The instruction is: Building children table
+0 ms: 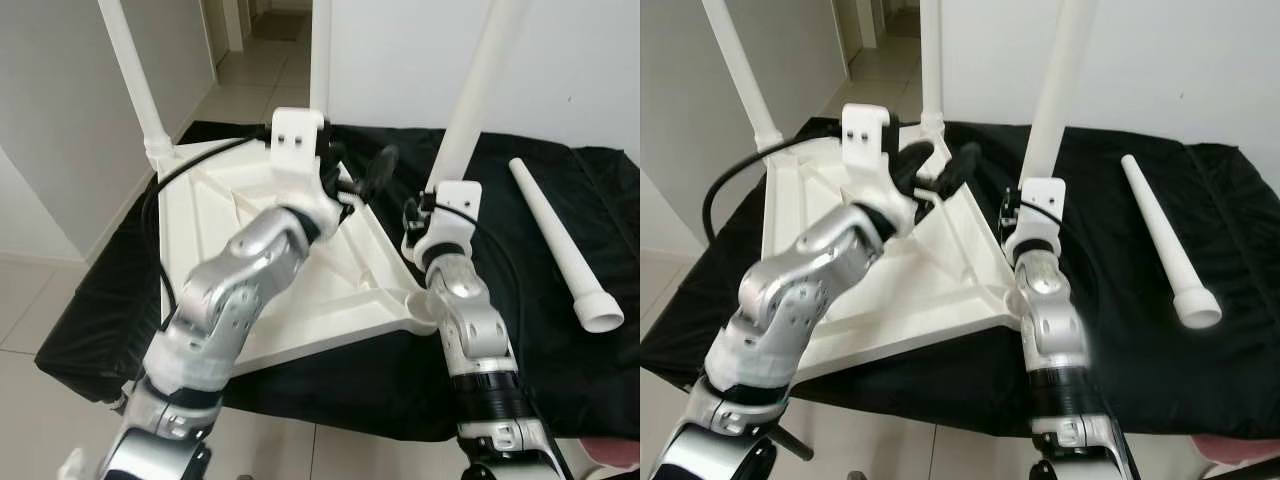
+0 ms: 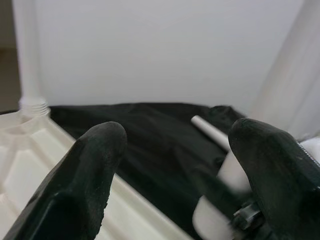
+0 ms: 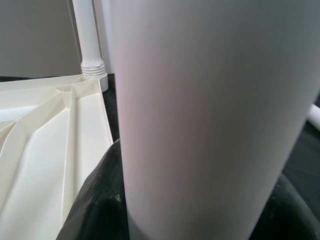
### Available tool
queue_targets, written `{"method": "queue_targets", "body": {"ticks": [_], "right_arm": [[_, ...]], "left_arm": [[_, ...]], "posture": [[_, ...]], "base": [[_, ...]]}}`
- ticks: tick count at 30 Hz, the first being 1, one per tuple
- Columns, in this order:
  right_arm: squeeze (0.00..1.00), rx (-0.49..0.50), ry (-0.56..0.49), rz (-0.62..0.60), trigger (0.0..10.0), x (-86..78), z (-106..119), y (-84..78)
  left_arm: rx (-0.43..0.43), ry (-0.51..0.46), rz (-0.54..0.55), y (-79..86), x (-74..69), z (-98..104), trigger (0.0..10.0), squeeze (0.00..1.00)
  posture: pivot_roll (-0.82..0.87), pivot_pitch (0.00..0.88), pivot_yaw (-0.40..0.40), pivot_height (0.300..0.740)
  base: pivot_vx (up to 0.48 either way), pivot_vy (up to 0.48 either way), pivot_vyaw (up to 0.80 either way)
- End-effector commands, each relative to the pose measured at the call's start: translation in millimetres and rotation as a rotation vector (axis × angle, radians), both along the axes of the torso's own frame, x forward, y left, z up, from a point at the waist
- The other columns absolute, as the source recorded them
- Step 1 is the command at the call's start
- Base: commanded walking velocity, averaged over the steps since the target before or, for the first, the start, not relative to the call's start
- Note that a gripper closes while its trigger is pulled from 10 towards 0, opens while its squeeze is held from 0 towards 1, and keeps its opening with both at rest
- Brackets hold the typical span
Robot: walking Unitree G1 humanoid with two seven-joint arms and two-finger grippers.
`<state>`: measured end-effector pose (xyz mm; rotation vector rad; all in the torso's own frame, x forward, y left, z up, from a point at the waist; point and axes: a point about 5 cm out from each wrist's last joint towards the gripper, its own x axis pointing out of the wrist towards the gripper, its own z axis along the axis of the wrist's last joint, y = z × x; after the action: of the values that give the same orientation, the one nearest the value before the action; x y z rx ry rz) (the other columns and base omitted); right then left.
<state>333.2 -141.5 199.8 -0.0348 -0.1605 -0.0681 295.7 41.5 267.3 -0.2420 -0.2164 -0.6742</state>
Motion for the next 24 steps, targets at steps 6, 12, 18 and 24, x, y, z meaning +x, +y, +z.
{"method": "queue_targets", "body": {"ticks": [6, 12, 18, 24], "right_arm": [[0.00, -0.014, -0.094, 0.046, 10.0, -14.4, 4.8, -0.1], [0.00, -0.028, -0.110, 0.077, 10.0, -22.3, -0.2, -0.5], [0.00, -0.046, -0.111, 0.121, 10.0, -31.7, -8.2, -1.5], [0.00, -0.062, -0.085, 0.171, 10.0, -36.8, -21.8, -2.3]], "left_arm": [[0.136, -0.117, -0.234, -7.1, -17.6, -21.2, 10.0, 0.00], [0.170, -0.113, -0.261, -6.9, -21.7, -34.0, 10.0, 0.00], [0.242, -0.115, -0.333, -6.6, -30.3, -53.2, 10.0, 0.00], [0.311, -0.076, -0.430, -10.4, -43.1, -77.2, 10.0, 0.00]], "posture": [[-0.07, 0.030, 0.082, 0.740], [-0.08, 0.039, 0.085, 0.740], [-0.10, 0.050, 0.091, 0.740], [-0.09, 0.052, 0.081, 0.740]], "base": [[0.000, 0.000, 0.00], [0.000, 0.000, 0.00], [0.000, 0.000, 0.00], [0.000, 0.000, 0.00]]}}
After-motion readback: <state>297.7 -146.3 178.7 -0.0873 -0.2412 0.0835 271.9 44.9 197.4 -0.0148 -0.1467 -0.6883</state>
